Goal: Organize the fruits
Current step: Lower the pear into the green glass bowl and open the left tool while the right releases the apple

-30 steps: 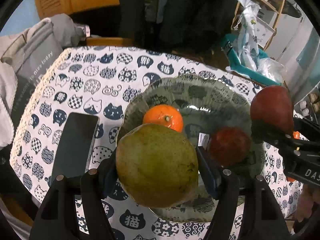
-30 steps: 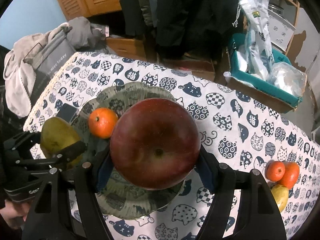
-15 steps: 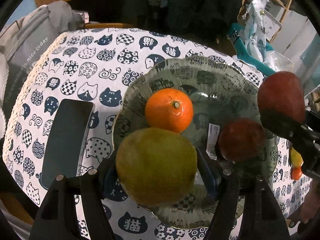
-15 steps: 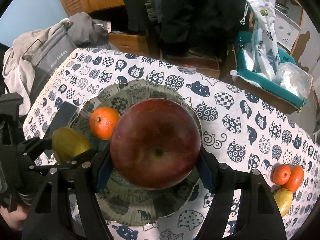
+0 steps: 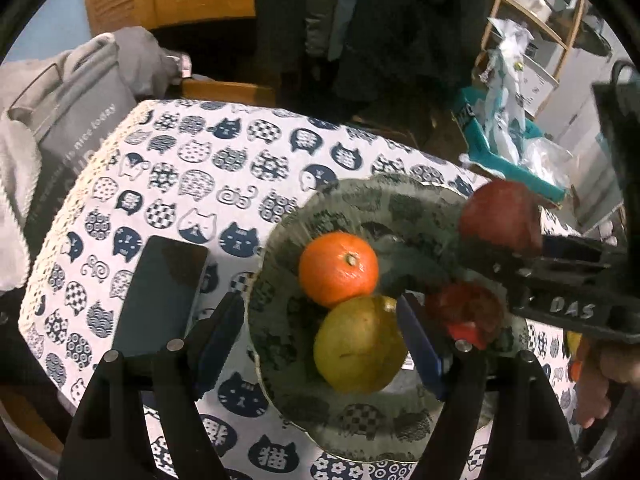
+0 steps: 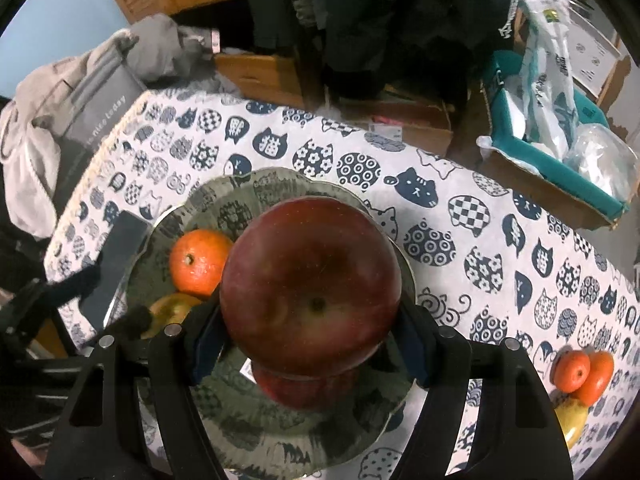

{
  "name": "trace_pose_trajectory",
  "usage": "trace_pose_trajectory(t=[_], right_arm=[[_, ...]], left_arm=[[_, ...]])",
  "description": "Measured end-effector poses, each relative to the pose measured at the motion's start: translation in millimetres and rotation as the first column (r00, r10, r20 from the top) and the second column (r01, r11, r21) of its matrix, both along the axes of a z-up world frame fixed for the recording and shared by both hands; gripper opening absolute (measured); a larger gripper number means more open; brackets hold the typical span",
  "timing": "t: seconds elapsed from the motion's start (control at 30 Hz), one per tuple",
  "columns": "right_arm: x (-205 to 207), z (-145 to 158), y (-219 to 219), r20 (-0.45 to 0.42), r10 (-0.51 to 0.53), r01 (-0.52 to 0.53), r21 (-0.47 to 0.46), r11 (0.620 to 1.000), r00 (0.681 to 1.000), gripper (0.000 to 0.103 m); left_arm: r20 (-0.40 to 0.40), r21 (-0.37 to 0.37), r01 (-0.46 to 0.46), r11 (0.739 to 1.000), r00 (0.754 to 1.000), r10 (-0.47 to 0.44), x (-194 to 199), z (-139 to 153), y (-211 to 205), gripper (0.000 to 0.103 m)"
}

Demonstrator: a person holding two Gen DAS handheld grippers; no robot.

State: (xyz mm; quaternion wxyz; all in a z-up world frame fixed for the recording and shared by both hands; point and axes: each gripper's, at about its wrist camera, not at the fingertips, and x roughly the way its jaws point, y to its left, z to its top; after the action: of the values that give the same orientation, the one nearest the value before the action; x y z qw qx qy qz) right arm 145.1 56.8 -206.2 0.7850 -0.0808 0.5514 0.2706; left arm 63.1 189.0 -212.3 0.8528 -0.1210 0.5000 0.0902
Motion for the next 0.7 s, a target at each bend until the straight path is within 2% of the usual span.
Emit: trace_pose_trajectory(t=[0.2,0.7], right_arm=[[2.5,-12.6,12.3,-0.014,0.035,-0.035,-0.036,0.999,0.999,0.074],[3.5,-33.9,28.9,-0.049,0.076,-0.079,-0.067,0.995,0.996,0.074]], left_arm=[[0.016,0.031,-0.037,0.999,0.999,0.037,-2.0,5.0,10.8,0.08],[0.005,0.032,-0.067,0.997,0.998,0.067,-5.2,6.4,18.1,0.08]])
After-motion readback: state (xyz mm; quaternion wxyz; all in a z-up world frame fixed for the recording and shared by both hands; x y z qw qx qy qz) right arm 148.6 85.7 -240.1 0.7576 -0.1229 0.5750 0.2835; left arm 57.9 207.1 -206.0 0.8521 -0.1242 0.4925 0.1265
